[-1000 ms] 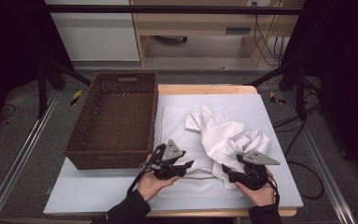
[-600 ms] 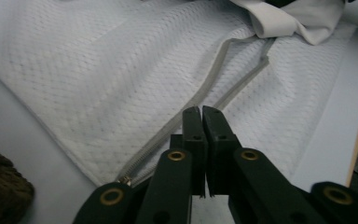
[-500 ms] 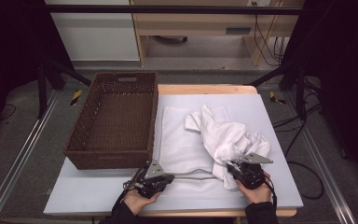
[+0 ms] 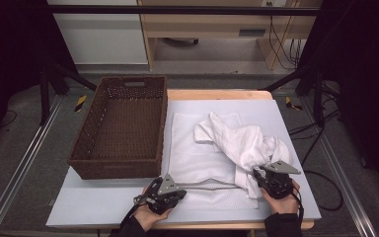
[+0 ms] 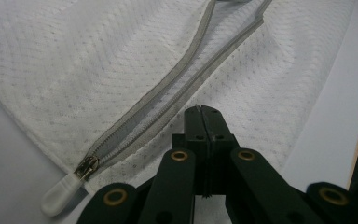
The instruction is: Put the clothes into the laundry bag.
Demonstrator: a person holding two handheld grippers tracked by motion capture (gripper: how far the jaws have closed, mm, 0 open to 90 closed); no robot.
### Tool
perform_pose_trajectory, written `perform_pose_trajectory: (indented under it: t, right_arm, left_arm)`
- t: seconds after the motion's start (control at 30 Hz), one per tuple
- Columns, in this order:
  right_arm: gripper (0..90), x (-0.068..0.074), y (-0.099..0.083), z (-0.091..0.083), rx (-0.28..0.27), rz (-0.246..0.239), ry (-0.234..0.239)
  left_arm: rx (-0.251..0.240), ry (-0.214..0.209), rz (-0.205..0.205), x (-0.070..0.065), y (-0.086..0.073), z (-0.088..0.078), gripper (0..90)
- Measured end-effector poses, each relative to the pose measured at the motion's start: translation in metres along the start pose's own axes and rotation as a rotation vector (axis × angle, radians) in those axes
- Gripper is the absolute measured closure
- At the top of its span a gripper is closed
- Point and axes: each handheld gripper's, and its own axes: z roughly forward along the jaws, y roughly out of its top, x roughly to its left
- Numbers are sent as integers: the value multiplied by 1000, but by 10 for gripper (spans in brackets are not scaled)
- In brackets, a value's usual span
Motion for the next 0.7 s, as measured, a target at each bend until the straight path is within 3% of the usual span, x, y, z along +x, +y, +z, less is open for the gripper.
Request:
perform_pose_trajectory:
  t: [0.03, 0.07, 0.1, 0.13, 0.17, 0.2, 0.23, 0.27, 0.3, 0.33, 0.37, 0.4, 0.47, 0.63, 0.7]
  right_arm:
    - [576, 0, 3, -6, -38, -11, 0]
    - [505, 4, 12, -21, -111, -13, 9]
    - [505, 4, 12, -21, -111, -13, 9]
    - [500, 12, 21, -33, -166, -11, 54]
    - [500, 12, 21, -33, -166, -11, 54]
    - [502, 18, 24, -36, -182, -12, 87]
    - [532, 33, 29, -35, -180, -36, 152]
    - [543, 42, 31, -31, -164, -51, 182]
    - [543, 42, 31, -31, -164, -51, 182]
    - [570, 58, 30, -17, -119, -73, 235]
    - [570, 58, 30, -17, -119, -73, 235]
    - [583, 72, 26, 0, -61, -93, 265]
    - [599, 83, 21, 15, -11, -114, 283]
    - [648, 92, 15, 33, 43, -117, 286]
    - [731, 94, 13, 39, 62, -119, 268]
  left_arm:
    - [1, 1, 1, 0, 0, 0, 899]
    - [2, 3, 0, -1, 0, 0, 899]
    - [2, 3, 0, -1, 0, 0, 899]
    - [4, 9, 6, -1, 0, 0, 899]
    - [4, 9, 6, -1, 0, 0, 899]
    - [2, 11, 12, -2, 0, 0, 899]
    - [8, 20, 20, -3, 1, 0, 899]
    - [8, 20, 20, -3, 1, 0, 898]
    - [10, 23, 27, -4, 1, 0, 898]
    - [8, 29, 29, -5, 1, 0, 898]
    - [8, 29, 29, -5, 1, 0, 898]
    - [10, 29, 34, -5, 1, 1, 898]
    - [11, 28, 33, -5, 1, 1, 898]
    - [15, 25, 33, -4, 2, 1, 898]
    - [16, 25, 37, -4, 2, 1, 898]
